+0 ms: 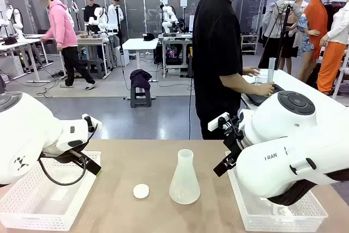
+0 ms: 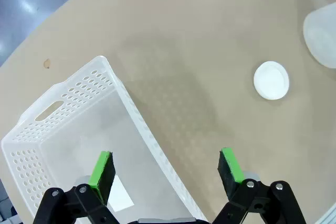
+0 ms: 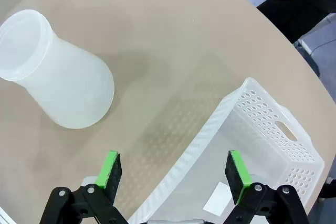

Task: Prepare the solutions needed for the experiment.
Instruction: Pick up the Plastic Funnel and insert it into the Big flask.

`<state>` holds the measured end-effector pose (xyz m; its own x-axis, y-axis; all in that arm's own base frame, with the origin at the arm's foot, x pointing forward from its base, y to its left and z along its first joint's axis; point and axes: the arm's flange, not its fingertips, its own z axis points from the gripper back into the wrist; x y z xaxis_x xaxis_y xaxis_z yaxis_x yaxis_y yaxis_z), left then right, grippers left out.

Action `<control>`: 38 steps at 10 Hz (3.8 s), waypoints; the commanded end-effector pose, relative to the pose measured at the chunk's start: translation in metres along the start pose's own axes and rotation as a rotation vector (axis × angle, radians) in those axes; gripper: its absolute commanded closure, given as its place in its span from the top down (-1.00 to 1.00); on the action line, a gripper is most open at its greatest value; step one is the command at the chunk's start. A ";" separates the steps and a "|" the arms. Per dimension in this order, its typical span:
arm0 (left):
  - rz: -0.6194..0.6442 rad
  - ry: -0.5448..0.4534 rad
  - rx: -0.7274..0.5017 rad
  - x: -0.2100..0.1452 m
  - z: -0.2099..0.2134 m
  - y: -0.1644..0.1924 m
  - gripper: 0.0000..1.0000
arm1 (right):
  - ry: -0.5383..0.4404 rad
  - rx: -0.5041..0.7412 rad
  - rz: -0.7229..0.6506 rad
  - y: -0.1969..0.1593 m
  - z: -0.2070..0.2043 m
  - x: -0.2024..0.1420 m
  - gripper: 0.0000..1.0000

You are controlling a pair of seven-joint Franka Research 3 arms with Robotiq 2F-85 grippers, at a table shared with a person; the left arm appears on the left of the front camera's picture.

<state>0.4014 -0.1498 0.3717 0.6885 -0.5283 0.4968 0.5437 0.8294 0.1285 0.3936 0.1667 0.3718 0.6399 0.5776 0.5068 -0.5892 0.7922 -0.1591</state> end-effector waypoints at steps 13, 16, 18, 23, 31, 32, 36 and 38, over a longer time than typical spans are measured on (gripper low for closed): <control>-0.001 0.000 0.000 0.000 0.000 0.000 1.00 | 0.000 0.000 0.000 0.000 0.000 0.000 1.00; -0.001 0.000 0.000 0.000 0.000 0.000 1.00 | 0.000 0.000 0.000 0.000 0.000 0.000 1.00; -0.001 0.000 0.000 0.000 0.000 0.000 1.00 | 0.000 0.000 0.002 0.000 0.000 0.000 1.00; 0.092 -0.158 -0.300 -0.020 0.105 0.003 1.00 | -0.134 0.199 -0.169 0.009 0.091 0.005 1.00; 0.697 -0.183 -0.962 -0.039 0.147 0.070 1.00 | -0.097 0.910 -0.985 -0.044 0.125 0.004 1.00; 0.728 -0.173 -1.013 -0.037 0.144 0.070 1.00 | -0.089 0.912 -1.000 -0.049 0.122 0.002 1.00; 0.749 -0.164 -1.043 -0.040 0.140 0.066 1.00 | -0.066 0.934 -1.042 -0.057 0.119 -0.005 1.00; 0.749 -0.164 -1.043 -0.040 0.140 0.066 1.00 | -0.066 0.934 -1.042 -0.057 0.119 -0.005 1.00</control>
<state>0.3458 -0.0480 0.4782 0.9628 0.0846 0.2565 0.2107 0.3586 -0.9094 0.3654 0.0935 0.4791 0.9732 -0.2106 0.0924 0.0060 0.4250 0.9052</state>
